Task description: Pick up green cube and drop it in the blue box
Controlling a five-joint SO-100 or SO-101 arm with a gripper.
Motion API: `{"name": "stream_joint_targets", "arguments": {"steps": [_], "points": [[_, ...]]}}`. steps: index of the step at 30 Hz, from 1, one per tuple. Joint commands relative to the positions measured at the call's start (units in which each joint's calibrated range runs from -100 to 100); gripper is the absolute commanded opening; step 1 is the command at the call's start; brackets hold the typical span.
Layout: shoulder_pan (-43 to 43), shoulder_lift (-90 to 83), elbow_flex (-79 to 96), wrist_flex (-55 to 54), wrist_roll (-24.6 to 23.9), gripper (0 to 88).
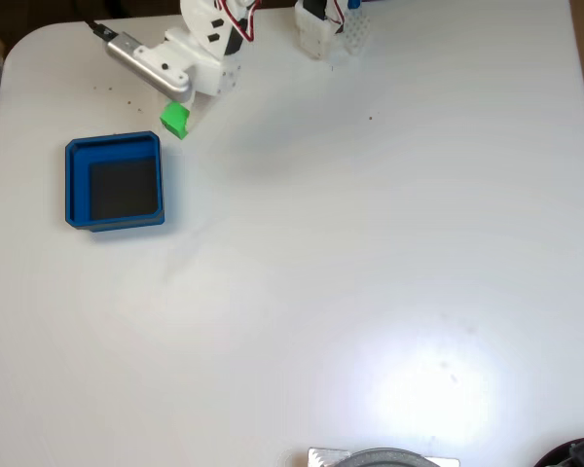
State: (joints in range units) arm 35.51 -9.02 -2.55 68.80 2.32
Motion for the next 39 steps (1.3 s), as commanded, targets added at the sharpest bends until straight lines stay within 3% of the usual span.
{"name": "stream_joint_targets", "arguments": {"steps": [1,9,25,39], "points": [[2.96,4.51,-2.84,-0.28,-0.05,2.0],[3.80,13.45,-3.19,-3.54,-0.15,2.0],[8.23,24.49,-3.10,-37.37,-0.20,2.0],[8.07,26.41,-2.66,-39.41,-0.15,2.0]]}}
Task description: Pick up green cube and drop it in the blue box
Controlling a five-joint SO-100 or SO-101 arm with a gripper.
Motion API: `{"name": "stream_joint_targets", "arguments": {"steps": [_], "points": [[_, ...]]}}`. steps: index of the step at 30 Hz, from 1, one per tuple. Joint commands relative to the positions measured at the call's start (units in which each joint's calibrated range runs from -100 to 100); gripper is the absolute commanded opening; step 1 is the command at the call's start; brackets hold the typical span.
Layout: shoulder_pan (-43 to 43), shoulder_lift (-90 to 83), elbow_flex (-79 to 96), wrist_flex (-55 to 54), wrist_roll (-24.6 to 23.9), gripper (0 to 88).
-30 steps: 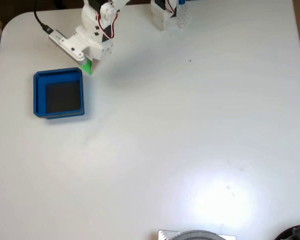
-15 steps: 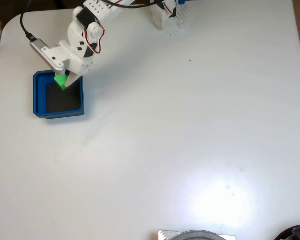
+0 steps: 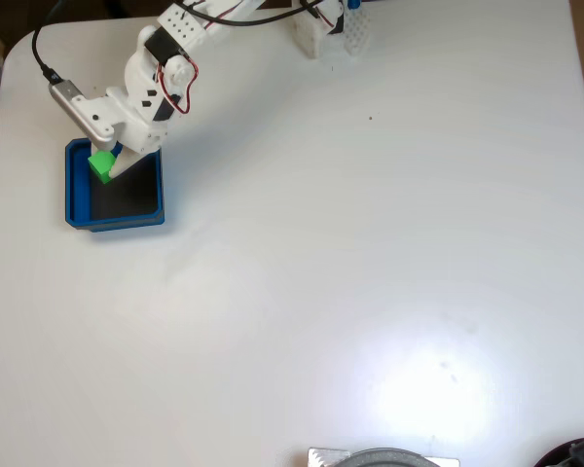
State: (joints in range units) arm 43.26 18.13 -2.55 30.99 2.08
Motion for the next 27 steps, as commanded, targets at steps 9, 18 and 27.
{"name": "stream_joint_targets", "arguments": {"steps": [9,18,27], "points": [[0.32,-0.74,-2.48,-1.35,0.10,2.0],[0.32,-0.74,-2.39,-1.11,0.10,2.2],[0.32,-0.74,-2.39,-0.94,0.05,10.6]]}}
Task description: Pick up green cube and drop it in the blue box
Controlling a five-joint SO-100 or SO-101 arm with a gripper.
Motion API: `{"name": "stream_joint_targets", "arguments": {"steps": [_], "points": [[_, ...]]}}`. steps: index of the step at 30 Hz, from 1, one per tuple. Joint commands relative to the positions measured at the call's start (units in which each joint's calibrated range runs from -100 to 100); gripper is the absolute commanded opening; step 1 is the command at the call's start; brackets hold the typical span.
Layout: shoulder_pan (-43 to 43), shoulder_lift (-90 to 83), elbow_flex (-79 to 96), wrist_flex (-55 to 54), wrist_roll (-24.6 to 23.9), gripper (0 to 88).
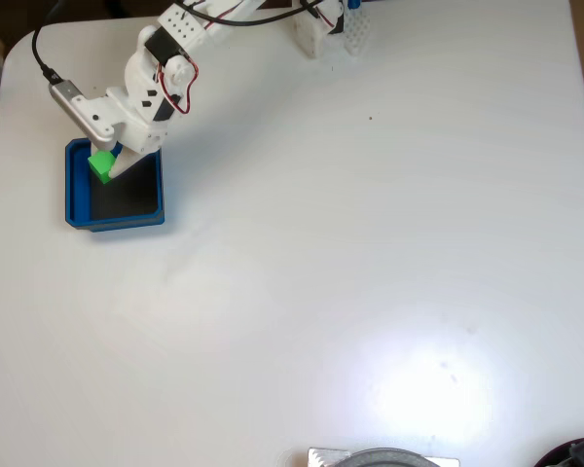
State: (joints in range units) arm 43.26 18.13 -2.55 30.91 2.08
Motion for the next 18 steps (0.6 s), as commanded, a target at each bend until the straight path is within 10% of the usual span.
{"name": "stream_joint_targets", "arguments": {"steps": [1,18], "points": [[0.32,-0.74,-2.39,-0.86,0.05,12.7],[0.25,-0.74,-2.39,-0.86,0.05,21.1]]}}
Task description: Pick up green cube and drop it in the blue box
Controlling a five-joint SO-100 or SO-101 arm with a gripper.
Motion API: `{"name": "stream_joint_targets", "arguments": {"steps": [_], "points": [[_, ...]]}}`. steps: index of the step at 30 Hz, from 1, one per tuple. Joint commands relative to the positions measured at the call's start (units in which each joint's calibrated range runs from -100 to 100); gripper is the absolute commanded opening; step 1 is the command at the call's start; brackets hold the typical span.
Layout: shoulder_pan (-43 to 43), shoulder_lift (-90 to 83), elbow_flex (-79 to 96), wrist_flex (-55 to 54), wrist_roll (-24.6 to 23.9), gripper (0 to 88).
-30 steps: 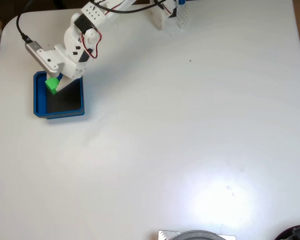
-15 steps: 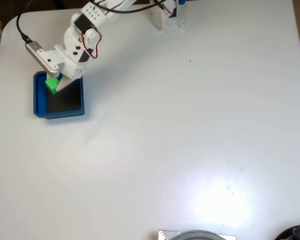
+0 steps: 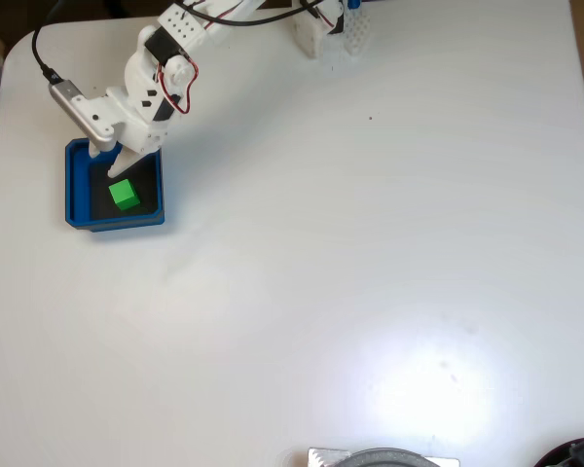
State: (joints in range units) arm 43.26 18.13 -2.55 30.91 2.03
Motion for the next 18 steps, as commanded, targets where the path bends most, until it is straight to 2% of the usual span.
{"name": "stream_joint_targets", "arguments": {"steps": [1,9,18], "points": [[0.25,-0.74,-2.39,-0.86,0.29,21.1],[0.02,-2.16,-2.39,-0.86,0.49,20.9],[-0.06,-12.53,0.22,-0.78,0.24,20.2]]}}
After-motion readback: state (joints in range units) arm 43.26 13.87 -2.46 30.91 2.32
